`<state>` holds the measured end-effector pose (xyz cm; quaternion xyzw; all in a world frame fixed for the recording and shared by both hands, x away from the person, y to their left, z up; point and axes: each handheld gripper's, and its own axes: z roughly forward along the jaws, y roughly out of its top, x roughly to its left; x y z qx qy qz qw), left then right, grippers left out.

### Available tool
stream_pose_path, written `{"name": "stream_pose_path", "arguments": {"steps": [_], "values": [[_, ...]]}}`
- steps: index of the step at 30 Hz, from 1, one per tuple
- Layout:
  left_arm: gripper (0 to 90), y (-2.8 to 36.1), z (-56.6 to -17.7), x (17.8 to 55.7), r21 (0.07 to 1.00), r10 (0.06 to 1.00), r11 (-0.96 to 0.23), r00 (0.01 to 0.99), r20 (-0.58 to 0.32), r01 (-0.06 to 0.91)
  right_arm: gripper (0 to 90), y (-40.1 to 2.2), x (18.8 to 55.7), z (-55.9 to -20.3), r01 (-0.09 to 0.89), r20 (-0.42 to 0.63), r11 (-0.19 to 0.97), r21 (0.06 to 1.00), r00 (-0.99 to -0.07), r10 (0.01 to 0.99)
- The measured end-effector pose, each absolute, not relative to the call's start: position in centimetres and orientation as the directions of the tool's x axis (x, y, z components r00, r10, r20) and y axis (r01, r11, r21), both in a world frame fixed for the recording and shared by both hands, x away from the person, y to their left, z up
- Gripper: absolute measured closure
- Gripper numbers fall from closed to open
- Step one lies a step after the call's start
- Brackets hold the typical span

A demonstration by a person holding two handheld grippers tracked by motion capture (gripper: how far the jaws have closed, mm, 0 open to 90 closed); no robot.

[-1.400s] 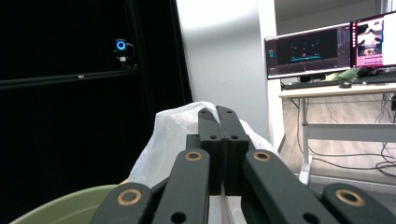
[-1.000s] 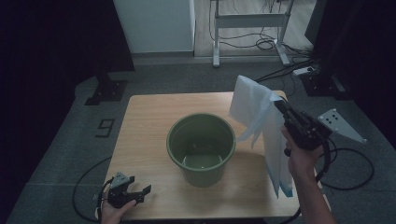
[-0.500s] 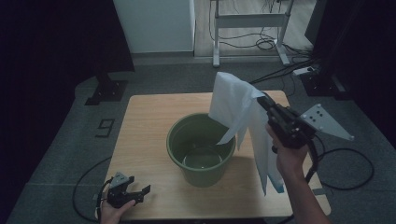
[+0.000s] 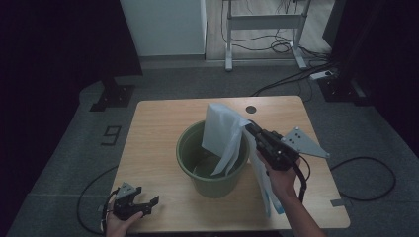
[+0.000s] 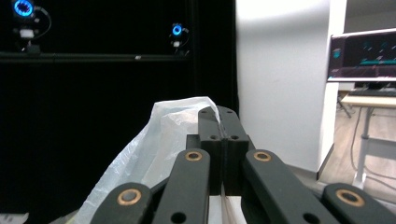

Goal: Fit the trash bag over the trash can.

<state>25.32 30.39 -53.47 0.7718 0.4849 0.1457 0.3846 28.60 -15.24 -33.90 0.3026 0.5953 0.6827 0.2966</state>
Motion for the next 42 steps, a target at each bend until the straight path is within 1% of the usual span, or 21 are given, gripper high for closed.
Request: {"name": "stream_pose_path", "arguments": {"steps": [2,4,5,6,8,14,21,23,24,25,26,28,29,30,32,33,34,35,36,39,42], "values": [[14.1,30.4,-53.3,25.3,0.741,0.863,-0.225,0.483,-0.150,0.632,89.0,-14.5,28.3,-35.1,-0.025,0.058,-0.098,0.995,-0.657,0.752],[14.1,30.4,-53.0,25.3,0.747,0.865,-0.196,0.471,-0.174,0.635,89.0,-13.9,28.1,-35.9,-0.020,0.042,-0.075,0.997,-0.665,0.746],[14.2,30.4,-53.0,25.3,0.747,0.865,-0.196,0.471,-0.174,0.635,89.0,-13.9,28.1,-35.9,-0.020,0.042,-0.075,0.997,-0.665,0.746],[14.2,30.4,-52.5,25.2,0.755,0.862,-0.169,0.466,-0.198,0.633,89.0,-13.3,27.9,-36.7,-0.011,0.036,-0.059,0.998,-0.672,0.739],[14.4,30.3,-52.0,25.1,0.769,0.855,-0.146,0.471,-0.218,0.622,88.9,-12.6,27.7,-37.4,0.008,0.034,-0.039,0.999,-0.682,0.731],[14.5,30.1,-51.6,25.0,0.781,0.850,-0.139,0.478,-0.221,0.609,88.9,-11.2,27.0,-39.3,0.055,0.037,0.004,0.998,-0.709,0.704],[14.6,30.3,-51.6,25.0,0.781,0.853,-0.134,0.472,-0.223,0.609,88.6,-11.1,26.7,-40.0,0.082,0.041,0.027,0.996,-0.727,0.686],[14.6,30.3,-51.6,25.0,0.781,0.854,-0.138,0.473,-0.217,0.609,85.1,-11.0,26.6,-40.3,0.090,0.032,0.050,0.995,-0.734,0.678],[14.6,30.2,-51.7,25.0,0.781,0.854,-0.139,0.473,-0.216,0.609,81.6,-11.0,26.5,-40.4,0.091,0.033,0.051,0.995,-0.736,0.676],[14.6,30.2,-51.7,25.0,0.781,0.854,-0.139,0.473,-0.216,0.609,81.6,-11.0,26.5,-40.4,0.091,0.033,0.051,0.995,-0.736,0.676],[14.6,30.2,-51.8,25.0,0.780,0.856,-0.137,0.469,-0.216,0.610,69.0,-11.1,26.4,-40.5,0.096,0.045,0.038,0.995,-0.734,0.677],[14.6,30.2,-51.8,25.0,0.780,0.856,-0.140,0.470,-0.214,0.610,54.6,-11.4,26.0,-40.4,0.094,0.054,0.019,0.995,-0.719,0.693],[14.6,30.2,-51.8,25.0,0.780,0.856,-0.140,0.470,-0.214,0.610,54.6,-11.4,26.0,-40.4,0.094,0.054,0.019,0.995,-0.719,0.693],[14.6,30.3,-51.8,25.0,0.780,0.857,-0.140,0.469,-0.213,0.610,48.9,-11.5,25.7,-40.3,0.086,0.054,0.010,0.996,-0.712,0.700],[14.6,30.3,-51.8,25.0,0.780,0.858,-0.141,0.467,-0.211,0.610,36.4,-12.0,24.3,-39.8,0.049,0.016,0.022,0.999,-0.667,0.745],[14.6,30.3,-51.8,25.0,0.780,0.858,-0.141,0.467,-0.211,0.610,36.4,-12.0,24.3,-39.8,0.049,0.016,0.022,0.999,-0.667,0.745],[14.6,30.4,-51.9,25.0,0.779,0.859,-0.139,0.466,-0.212,0.611,33.1,-12.5,23.4,-39.6,0.037,0.007,0.022,0.999,-0.657,0.754],[14.6,30.4,-51.9,25.0,0.779,0.859,-0.139,0.466,-0.212,0.611,33.1,-12.5,23.4,-39.6,0.037,0.007,0.022,0.999,-0.657,0.754],[14.6,30.4,-51.9,25.0,0.779,0.858,-0.137,0.466,-0.215,0.612,31.0,-12.9,22.7,-39.6,0.033,0.000,0.028,0.999,-0.656,0.754],[14.7,30.4,-51.9,25.0,0.778,0.858,-0.140,0.467,-0.213,0.612,29.9,-13.4,22.0,-39.9,0.032,-0.009,0.040,0.999,-0.655,0.755],[14.7,30.3,-51.9,25.0,0.778,0.859,-0.141,0.466,-0.212,0.613,26.9,-14.4,21.5,-41.4,0.061,-0.014,0.068,0.996,-0.632,0.775]]}}
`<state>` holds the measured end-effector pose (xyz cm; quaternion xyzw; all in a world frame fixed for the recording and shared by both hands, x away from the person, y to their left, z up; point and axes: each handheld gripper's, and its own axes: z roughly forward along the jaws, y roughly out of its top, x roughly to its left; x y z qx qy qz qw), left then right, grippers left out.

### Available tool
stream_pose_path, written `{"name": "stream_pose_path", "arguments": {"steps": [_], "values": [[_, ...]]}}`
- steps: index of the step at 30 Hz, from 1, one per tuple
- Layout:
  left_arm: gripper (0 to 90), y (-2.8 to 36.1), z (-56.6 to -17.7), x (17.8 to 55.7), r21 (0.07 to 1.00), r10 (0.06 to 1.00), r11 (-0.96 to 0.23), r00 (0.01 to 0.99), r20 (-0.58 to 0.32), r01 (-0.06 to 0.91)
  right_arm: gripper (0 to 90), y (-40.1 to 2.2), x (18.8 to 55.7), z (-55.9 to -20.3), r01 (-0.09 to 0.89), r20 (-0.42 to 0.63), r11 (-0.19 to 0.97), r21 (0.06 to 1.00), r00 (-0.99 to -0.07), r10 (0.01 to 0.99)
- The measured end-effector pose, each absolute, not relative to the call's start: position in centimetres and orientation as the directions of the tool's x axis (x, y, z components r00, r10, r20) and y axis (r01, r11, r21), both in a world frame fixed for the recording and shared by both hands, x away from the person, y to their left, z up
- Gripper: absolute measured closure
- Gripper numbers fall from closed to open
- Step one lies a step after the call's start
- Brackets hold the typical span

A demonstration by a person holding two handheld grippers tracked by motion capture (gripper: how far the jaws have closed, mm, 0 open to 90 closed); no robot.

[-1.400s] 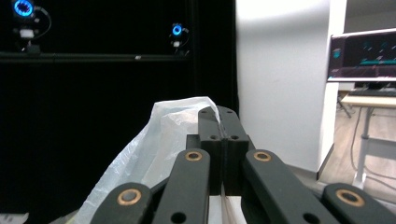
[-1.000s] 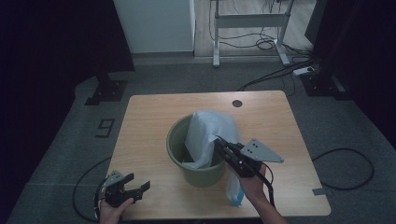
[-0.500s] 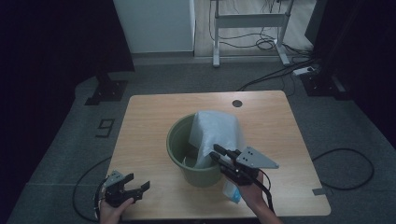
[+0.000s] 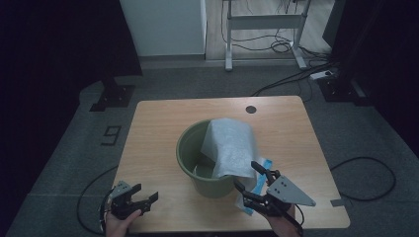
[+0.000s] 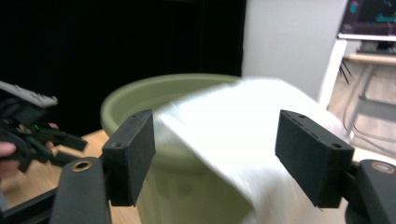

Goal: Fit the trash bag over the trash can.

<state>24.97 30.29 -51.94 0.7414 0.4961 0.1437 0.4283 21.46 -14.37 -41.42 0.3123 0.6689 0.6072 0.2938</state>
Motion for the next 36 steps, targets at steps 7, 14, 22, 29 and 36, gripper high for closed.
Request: {"name": "stream_pose_path", "arguments": {"steps": [7,14,22,29,36], "values": [[14.7,30.3,-52.0,25.0,0.776,0.860,-0.141,0.465,-0.212,0.615,21.8,-15.7,21.5,-44.1,0.129,0.008,0.078,0.989,-0.564,0.826],[14.7,30.1,-52.0,25.0,0.777,0.859,-0.146,0.469,-0.208,0.613,22.5,-15.6,22.4,-46.6,0.199,0.025,0.097,0.975,-0.532,0.846],[15.7,30.1,-51.4,24.8,0.788,0.855,-0.130,0.471,-0.218,0.602,35.3,-15.7,23.7,-48.0,0.258,0.039,0.107,0.960,-0.502,0.864],[16.5,29.1,-50.0,24.6,0.807,0.842,-0.133,0.495,-0.214,0.575,59.1,-16.7,24.7,-49.5,0.350,0.105,0.077,0.934,-0.472,0.875],[17.8,27.6,-47.6,24.3,0.846,0.840,-0.143,0.515,-0.171,0.514,82.3,-18.9,26.0,-50.0,0.362,0.119,0.036,0.932,-0.397,0.910]]}}
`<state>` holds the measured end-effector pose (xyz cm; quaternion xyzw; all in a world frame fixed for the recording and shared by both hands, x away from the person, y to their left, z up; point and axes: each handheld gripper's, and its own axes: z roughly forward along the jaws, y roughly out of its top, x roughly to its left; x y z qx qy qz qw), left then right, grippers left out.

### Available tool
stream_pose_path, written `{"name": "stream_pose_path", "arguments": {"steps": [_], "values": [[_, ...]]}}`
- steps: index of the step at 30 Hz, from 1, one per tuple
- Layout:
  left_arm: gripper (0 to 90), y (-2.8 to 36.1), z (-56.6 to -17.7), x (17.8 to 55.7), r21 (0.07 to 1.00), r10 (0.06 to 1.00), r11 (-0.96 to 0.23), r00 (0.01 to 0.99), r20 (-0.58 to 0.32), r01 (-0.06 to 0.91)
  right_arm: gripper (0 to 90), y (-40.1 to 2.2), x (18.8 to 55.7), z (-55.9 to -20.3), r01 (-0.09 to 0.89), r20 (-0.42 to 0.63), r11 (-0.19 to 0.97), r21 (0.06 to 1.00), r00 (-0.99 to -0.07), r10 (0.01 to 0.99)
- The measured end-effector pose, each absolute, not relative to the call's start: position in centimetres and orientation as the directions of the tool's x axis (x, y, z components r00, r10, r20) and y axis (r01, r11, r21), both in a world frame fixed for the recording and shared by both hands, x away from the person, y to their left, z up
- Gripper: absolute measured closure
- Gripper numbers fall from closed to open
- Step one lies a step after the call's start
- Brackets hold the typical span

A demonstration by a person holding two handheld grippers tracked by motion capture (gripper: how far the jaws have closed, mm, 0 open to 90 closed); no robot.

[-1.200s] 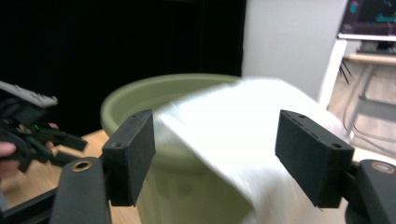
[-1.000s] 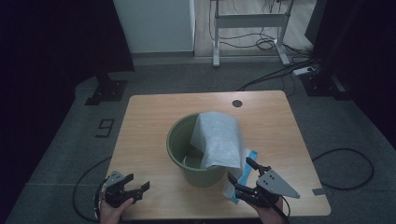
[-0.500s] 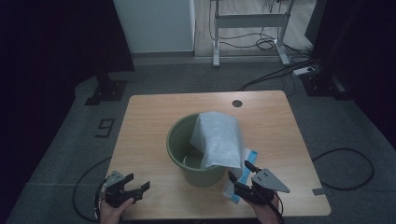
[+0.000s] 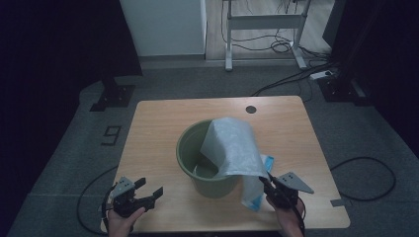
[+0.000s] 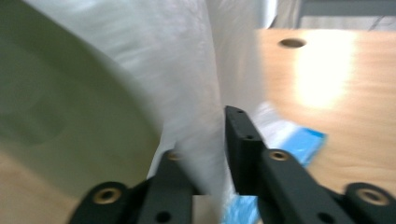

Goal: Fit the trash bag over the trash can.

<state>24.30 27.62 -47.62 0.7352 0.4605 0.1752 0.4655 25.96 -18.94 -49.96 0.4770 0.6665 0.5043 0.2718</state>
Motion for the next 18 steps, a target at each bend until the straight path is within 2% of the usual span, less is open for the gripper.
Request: {"name": "stream_pose_path", "arguments": {"steps": [6,10,14,18], "values": [[20.8,26.7,-45.5,24.2,0.870,0.838,-0.132,0.523,-0.158,0.476,88.5,-21.3,26.8,-48.4,0.305,0.111,-0.007,0.952,-0.323,0.940],[22.1,25.6,-43.5,24.1,0.887,0.831,-0.143,0.541,-0.133,0.439,88.8,-22.8,27.4,-45.5,0.221,0.077,-0.013,0.975,-0.284,0.956],[22.4,24.6,-41.9,23.9,0.905,0.825,-0.156,0.556,-0.101,0.396,88.8,-23.1,27.5,-43.3,0.158,0.074,-0.029,0.987,-0.290,0.954],[22.8,23.1,-40.0,23.8,0.915,0.809,-0.178,0.583,-0.073,0.361,88.9,-21.8,27.5,-39.6,0.068,0.055,-0.033,0.997,-0.349,0.935]]}}
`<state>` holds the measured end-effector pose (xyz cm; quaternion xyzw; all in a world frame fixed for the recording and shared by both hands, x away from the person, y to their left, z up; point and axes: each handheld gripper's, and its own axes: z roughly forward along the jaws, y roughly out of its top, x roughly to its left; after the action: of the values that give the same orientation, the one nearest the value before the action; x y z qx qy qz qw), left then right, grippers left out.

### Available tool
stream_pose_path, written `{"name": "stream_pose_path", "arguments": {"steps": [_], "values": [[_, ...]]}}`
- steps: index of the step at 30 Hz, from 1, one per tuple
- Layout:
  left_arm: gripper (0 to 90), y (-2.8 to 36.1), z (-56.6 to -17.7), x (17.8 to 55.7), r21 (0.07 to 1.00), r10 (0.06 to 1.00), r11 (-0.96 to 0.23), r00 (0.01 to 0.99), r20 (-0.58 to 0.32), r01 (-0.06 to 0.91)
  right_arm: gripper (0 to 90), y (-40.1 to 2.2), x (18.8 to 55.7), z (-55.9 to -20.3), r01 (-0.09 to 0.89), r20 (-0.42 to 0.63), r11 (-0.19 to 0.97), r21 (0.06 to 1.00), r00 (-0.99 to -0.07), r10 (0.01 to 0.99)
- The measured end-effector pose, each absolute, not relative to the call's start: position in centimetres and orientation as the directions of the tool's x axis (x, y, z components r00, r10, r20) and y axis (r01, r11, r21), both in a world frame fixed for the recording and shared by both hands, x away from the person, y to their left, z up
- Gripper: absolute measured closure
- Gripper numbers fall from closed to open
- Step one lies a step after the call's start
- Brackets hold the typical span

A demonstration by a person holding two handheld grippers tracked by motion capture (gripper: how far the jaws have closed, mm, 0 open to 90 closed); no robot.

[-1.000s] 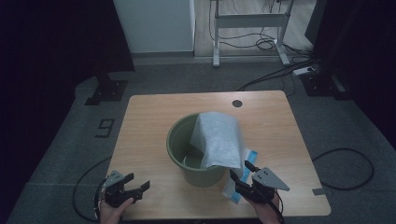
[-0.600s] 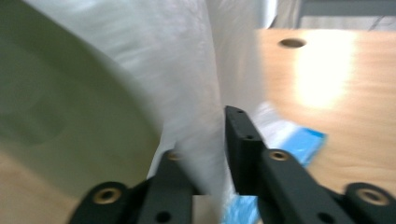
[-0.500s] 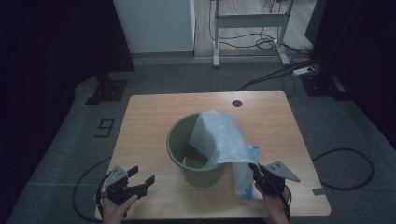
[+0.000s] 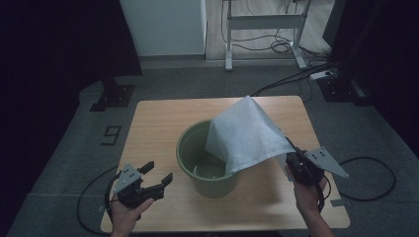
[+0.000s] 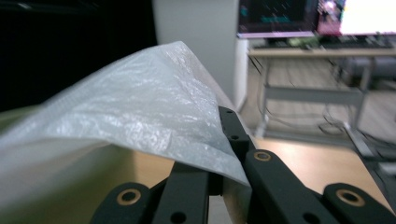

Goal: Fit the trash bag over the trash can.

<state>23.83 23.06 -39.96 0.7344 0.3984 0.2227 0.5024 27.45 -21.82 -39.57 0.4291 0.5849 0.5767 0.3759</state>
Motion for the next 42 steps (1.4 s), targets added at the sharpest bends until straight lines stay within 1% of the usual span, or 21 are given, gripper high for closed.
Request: {"name": "stream_pose_path", "arguments": {"steps": [1,2,6,7,10,13,27,30,35,39,42], "values": [[22.9,23.1,-40.0,23.8,0.915,0.809,-0.178,0.583,-0.073,0.361,88.9,-21.8,27.5,-39.6,0.068,0.055,-0.033,0.997,-0.349,0.935],[22.9,22.7,-39.6,23.8,0.916,0.806,-0.180,0.587,-0.071,0.358,88.8,-20.9,27.3,-38.3,0.047,0.044,-0.029,0.998,-0.381,0.924],[22.7,21.2,-38.3,23.7,0.925,0.786,-0.180,0.614,-0.069,0.335,88.8,-18.6,26.9,-36.8,0.021,0.011,-0.002,1.000,-0.442,0.897],[22.5,21.2,-38.3,23.7,0.925,0.786,-0.180,0.614,-0.069,0.335,88.8,-18.6,26.9,-36.8,0.021,0.011,-0.002,1.000,-0.442,0.897],[21.9,20.5,-37.8,23.4,0.931,0.773,-0.184,0.632,-0.062,0.316,88.8,-16.8,26.4,-36.3,0.005,-0.025,0.031,0.999,-0.480,0.877],[21.4,20.0,-37.3,23.1,0.937,0.758,-0.181,0.649,-0.061,0.299,88.8,-16.2,26.3,-36.3,0.004,-0.034,0.041,0.999,-0.491,0.870],[19.8,16.9,-37.0,23.5,0.939,0.733,-0.191,0.677,-0.059,0.288,88.7,-13.2,26.5,-37.2,0.062,-0.046,0.097,0.993,-0.558,0.828],[19.3,15.6,-37.2,23.4,0.937,0.709,-0.210,0.704,-0.052,0.281,88.7,-12.2,26.7,-37.1,0.102,-0.045,0.128,0.987,-0.584,0.810],[18.7,14.5,-37.4,23.4,0.935,0.691,-0.232,0.722,-0.037,0.269,88.5,-11.3,26.5,-37.0,0.111,-0.052,0.149,0.983,-0.608,0.792],[19.6,13.5,-37.5,23.4,0.934,0.669,-0.249,0.743,-0.025,0.256,88.4,-11.0,26.4,-37.1,0.114,-0.047,0.149,0.982,-0.617,0.786],[21.4,12.8,-37.5,23.5,0.934,0.672,-0.258,0.741,-0.011,0.248,88.1,-10.8,26.3,-37.1,0.112,-0.047,0.147,0.983,-0.621,0.782]]}}
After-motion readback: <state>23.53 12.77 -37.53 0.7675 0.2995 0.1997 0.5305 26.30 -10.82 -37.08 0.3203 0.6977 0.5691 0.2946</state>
